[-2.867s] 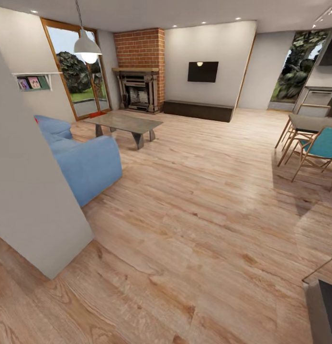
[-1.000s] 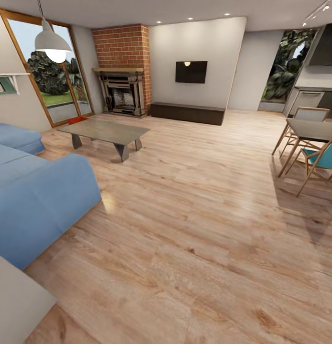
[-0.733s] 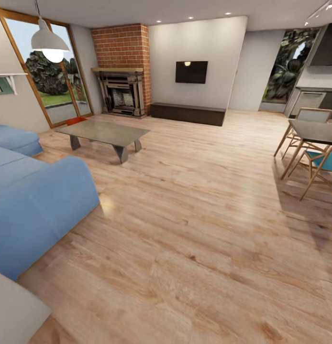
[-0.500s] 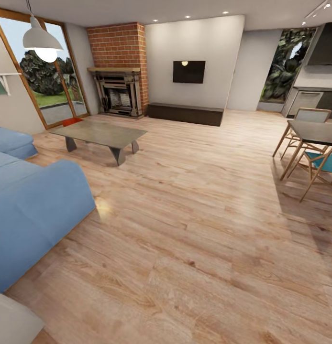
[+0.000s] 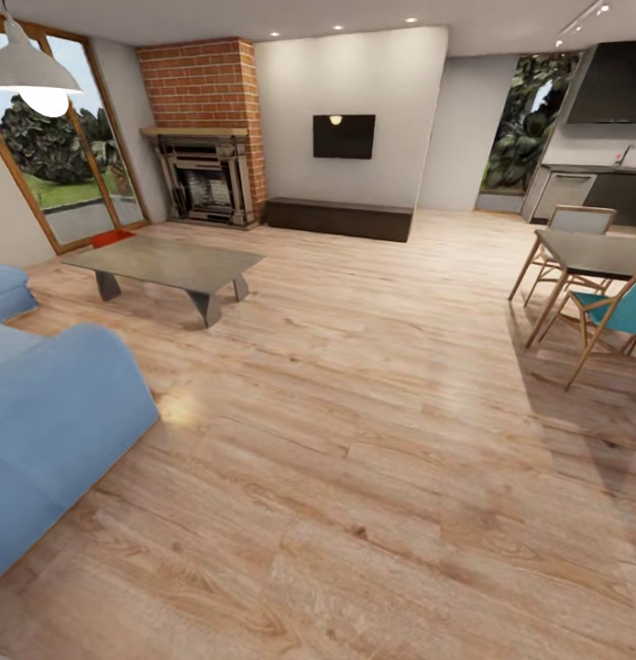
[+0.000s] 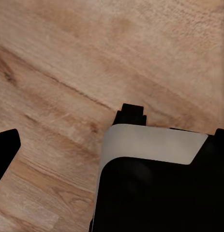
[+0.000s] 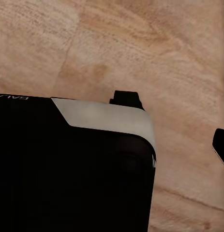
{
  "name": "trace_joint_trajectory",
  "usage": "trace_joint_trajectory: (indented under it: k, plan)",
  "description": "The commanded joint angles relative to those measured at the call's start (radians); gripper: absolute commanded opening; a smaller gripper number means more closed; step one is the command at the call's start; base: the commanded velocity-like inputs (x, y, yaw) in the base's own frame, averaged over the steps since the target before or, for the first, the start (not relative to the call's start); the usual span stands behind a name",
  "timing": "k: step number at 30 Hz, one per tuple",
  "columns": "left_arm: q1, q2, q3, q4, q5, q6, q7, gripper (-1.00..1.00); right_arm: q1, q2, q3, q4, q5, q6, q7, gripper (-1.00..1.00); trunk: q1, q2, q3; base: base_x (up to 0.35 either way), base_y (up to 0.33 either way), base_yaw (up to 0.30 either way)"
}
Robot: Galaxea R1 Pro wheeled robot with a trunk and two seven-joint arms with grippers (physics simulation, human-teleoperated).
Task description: Move the two storage containers from the living room to the garage. In the garage, place one container on the floor and stack the other container on top of it (either order is fine).
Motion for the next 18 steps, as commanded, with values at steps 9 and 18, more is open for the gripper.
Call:
trace_joint_trajectory:
  k: [9, 18]
  plan:
    - [0.000, 0.000, 0.000, 0.000, 0.010, 0.002, 0.003, 1.00, -0.001, 0.001, 0.009, 0.003, -0.009, -0.005, -0.001, 1.00, 0.001, 0.000, -0.001, 0.322, 0.000, -0.001]
    - [0.000, 0.000, 0.000, 0.000, 0.010, 0.002, 0.003, 1.00, -0.001, 0.001, 0.009, 0.003, -0.009, -0.005, -0.001, 1.00, 0.001, 0.000, -0.001, 0.322, 0.000, 0.000]
